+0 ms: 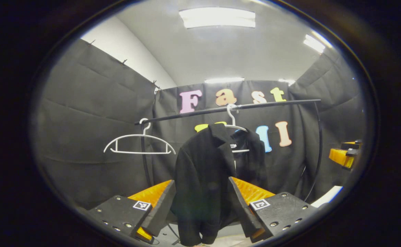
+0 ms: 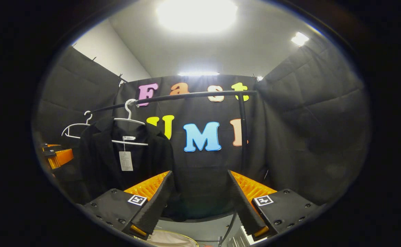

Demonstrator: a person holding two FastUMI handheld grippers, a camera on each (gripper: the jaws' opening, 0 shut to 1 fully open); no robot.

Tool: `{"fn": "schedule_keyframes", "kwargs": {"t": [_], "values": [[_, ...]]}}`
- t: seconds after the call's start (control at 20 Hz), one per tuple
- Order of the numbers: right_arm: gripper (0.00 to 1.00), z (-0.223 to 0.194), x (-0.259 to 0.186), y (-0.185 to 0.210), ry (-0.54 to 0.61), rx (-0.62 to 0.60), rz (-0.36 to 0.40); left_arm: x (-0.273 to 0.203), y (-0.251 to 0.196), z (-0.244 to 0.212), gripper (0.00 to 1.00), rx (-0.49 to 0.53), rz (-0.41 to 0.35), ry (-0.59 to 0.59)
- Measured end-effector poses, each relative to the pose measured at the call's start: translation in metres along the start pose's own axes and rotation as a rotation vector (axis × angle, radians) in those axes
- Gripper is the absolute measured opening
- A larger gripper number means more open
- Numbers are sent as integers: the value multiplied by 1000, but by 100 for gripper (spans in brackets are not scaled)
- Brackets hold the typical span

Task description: Grasp the clothes on the hanger with both hands and then place them into the laundry hamper below.

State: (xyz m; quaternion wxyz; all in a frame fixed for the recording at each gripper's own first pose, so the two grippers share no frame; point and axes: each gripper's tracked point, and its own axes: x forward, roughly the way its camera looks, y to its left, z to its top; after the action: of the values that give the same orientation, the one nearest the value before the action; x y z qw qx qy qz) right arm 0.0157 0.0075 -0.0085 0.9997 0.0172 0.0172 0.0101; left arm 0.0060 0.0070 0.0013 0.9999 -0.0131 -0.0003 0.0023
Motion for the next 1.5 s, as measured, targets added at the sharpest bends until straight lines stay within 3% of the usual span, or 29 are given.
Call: {"fn": "schedule_keyframes", "kwargs": {"t": [0.75, 1.05, 1.5], "values": [[97, 16, 18, 32, -52, -13, -11, 23, 20, 7, 89, 0, -34, -47], [97, 12, 59, 50, -44, -7, 71, 38, 1, 10, 89, -17, -15, -53], [97, -1, 144, 88, -25, 5, 269, 82, -53, 8, 89, 5, 44, -45]]}}
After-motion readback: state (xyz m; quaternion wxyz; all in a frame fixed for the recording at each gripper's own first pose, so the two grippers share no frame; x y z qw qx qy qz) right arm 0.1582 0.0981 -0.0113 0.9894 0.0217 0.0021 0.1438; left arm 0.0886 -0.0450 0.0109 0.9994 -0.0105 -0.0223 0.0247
